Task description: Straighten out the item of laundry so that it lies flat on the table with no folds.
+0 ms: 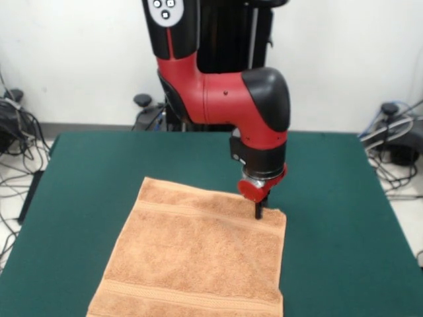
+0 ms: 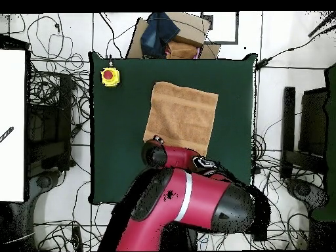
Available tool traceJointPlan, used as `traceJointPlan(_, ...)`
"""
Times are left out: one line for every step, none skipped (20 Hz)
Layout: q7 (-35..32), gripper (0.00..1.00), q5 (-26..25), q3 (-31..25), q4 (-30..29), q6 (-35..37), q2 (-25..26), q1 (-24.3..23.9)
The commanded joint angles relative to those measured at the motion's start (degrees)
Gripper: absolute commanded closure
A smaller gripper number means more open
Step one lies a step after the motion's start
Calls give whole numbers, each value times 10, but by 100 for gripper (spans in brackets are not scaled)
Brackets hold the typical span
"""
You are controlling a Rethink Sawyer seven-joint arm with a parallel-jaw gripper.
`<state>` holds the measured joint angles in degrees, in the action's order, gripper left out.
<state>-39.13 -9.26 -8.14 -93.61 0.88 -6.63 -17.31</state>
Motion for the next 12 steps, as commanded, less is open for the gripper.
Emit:
traceJointPlan(-125,100,24,6,60,36,57,-5)
traceJointPlan(-125,100,23,4,60,37,57,-7)
traceJointPlan(-124,100,23,2,60,38,56,-8)
traceJointPlan(-124,100,23,2,59,38,56,-8)
traceJointPlan(-125,100,24,2,60,39,55,-8)
traceJointPlan(-125,100,25,2,60,40,55,-8)
traceJointPlan(-124,100,26,3,62,44,55,-7)
traceJointPlan(-124,100,27,3,63,46,54,-6)
traceJointPlan(-121,100,26,3,65,48,54,-5)
traceJointPlan(-119,100,25,4,68,50,53,-5)
traceJointPlan(-118,100,25,4,70,52,52,-1)
traceJointPlan(-116,100,24,1,71,50,53,-5)
